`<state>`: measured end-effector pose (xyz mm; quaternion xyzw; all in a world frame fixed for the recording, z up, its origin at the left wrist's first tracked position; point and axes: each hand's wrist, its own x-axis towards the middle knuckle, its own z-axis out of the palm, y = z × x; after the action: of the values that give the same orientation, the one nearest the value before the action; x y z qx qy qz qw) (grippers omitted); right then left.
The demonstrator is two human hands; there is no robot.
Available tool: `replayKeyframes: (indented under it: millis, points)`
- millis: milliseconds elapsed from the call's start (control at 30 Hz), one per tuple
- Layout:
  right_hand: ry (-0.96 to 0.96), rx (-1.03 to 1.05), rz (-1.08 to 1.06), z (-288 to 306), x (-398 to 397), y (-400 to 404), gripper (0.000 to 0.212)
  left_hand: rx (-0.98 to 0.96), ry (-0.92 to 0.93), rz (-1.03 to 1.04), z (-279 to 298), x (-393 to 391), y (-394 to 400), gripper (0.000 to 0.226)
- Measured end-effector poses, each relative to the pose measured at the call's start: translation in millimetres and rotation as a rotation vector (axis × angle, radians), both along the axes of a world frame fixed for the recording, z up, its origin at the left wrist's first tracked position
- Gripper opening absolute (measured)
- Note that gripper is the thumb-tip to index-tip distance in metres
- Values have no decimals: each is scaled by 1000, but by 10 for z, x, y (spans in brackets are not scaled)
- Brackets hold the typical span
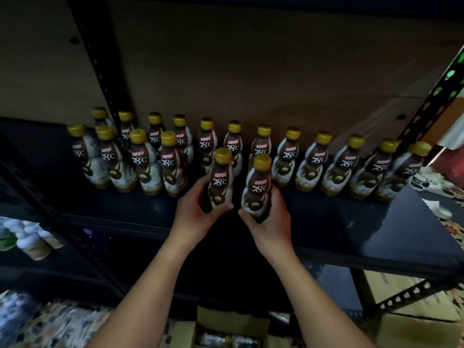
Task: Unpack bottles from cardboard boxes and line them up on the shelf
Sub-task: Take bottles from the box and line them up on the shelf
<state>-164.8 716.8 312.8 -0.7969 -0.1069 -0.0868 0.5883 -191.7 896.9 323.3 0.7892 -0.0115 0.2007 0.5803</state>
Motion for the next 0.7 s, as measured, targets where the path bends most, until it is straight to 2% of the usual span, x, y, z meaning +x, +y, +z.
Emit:
replayKeyframes:
  millis: [267, 367, 533, 700]
  points:
    - [33, -80, 24, 32, 90, 107, 77, 256, -80, 224, -62, 6, 104, 69]
    - [36, -85, 47, 60, 101, 197, 74, 244, -70, 242, -52, -63, 191, 68]
    - [63, -105, 131, 40, 21, 552, 78, 106, -66, 258, -62, -312, 462, 65]
    - [39, -126, 210, 23, -100, 1149, 84, 149, -81, 371, -68, -553, 899, 63]
